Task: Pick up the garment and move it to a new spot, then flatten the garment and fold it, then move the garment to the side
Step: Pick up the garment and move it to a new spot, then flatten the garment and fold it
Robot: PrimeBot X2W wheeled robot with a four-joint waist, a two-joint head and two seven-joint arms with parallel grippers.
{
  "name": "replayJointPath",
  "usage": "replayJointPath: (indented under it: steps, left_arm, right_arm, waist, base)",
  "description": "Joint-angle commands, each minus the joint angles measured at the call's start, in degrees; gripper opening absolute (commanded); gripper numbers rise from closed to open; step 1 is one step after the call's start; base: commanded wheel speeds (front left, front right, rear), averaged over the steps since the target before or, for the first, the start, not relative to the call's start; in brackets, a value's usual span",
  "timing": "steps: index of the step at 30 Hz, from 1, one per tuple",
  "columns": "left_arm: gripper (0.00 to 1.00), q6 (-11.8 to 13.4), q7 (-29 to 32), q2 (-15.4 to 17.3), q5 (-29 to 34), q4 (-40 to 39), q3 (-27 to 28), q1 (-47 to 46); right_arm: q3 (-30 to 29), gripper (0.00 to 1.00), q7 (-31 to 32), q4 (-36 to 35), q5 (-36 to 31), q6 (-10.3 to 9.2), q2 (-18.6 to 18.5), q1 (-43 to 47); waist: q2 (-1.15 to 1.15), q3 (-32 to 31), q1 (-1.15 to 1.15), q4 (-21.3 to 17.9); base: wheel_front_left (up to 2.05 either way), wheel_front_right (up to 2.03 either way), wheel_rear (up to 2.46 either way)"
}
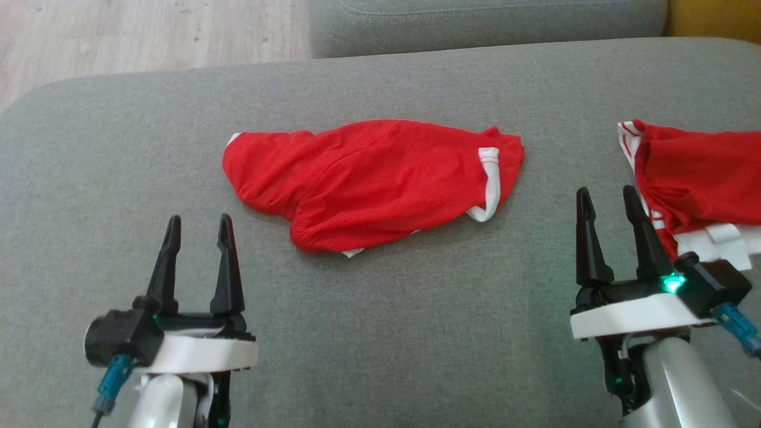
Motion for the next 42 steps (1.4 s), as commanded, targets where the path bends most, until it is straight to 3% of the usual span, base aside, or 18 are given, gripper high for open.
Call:
replayJointPath:
  steps: [1,9,16,19,23,28,36,37,38,42]
  left_arm:
    - [1.0,-0.4,-0.3,-0.1,0.5,-1.7,2.5,-2.7]
    - [1.0,-2.6,0.0,-0.7,0.8,4.1,-1.7,-4.0]
    - [1.0,-3.6,6.0,0.1,1.5,12.7,-7.5,-8.5]
    - [1.0,-3.7,7.9,0.6,1.4,16.4,-8.4,-10.7]
    - [1.0,-1.9,9.6,0.9,1.3,20.5,-7.5,-12.6]
    - [1.0,-1.4,8.8,0.6,0.1,22.9,-6.9,-14.2]
    - [1.0,-3.4,3.1,0.1,-2.8,21.4,-9.2,-16.4]
    - [0.56,-3.6,2.7,0.1,-3.2,21.1,-9.5,-16.7]
    - [0.0,-3.7,2.3,0.2,-3.3,20.7,-9.9,-16.9]
    - [0.0,-3.9,1.2,1.1,-3.8,19.6,-11.0,-17.8]
  right_arm:
    - [1.5,1.0,-0.5,-1.6,-0.4,-0.05,-0.1,-1.7]
    - [1.5,1.0,-0.5,-2.0,-0.1,-0.05,-0.1,-2.2]
    - [1.4,1.0,-0.5,-2.4,-0.2,-0.05,-0.1,-2.8]
    - [1.4,1.0,-0.5,-2.6,-0.2,-0.05,-0.1,-3.3]
    - [1.4,1.0,-0.5,-2.7,-0.1,-0.05,-0.1,-3.7]
    - [1.3,1.0,-0.5,-2.7,0.0,-0.05,-0.1,-3.8]
    - [1.2,1.0,-0.5,-2.5,0.2,-0.05,-0.1,-4.0]
    - [1.3,1.0,-0.5,-2.5,0.2,-0.05,-0.1,-4.0]
    - [1.3,1.0,-0.5,-2.4,0.2,-0.05,-0.1,-4.1]
    - [1.5,1.0,-0.5,-2.2,0.4,-0.05,-0.1,-4.2]
  waist:
    - [0.0,0.1,0.0,-0.4]
    - [0.0,1.8,0.0,-1.8]
    - [0.0,4.5,0.0,-3.0]
    - [0.0,5.6,0.0,-3.8]
    - [0.0,6.6,0.0,-4.8]
    - [0.0,7.0,0.0,-5.5]
    - [0.0,7.0,0.0,-5.9]
    - [0.0,7.0,0.0,-5.9]
    - [0.0,6.9,0.0,-6.0]
    - [0.0,6.6,0.0,-6.2]
  base:
    - [0.0,0.0,0.0]
    - [0.0,0.0,0.0]
    - [0.0,0.0,0.0]
    - [0.0,0.0,0.0]
    - [0.0,0.0,0.0]
    - [0.0,0.0,0.0]
    - [0.0,0.0,0.0]
    - [0.0,0.0,0.0]
    - [0.0,0.0,0.0]
    - [0.0,0.0,0.0]
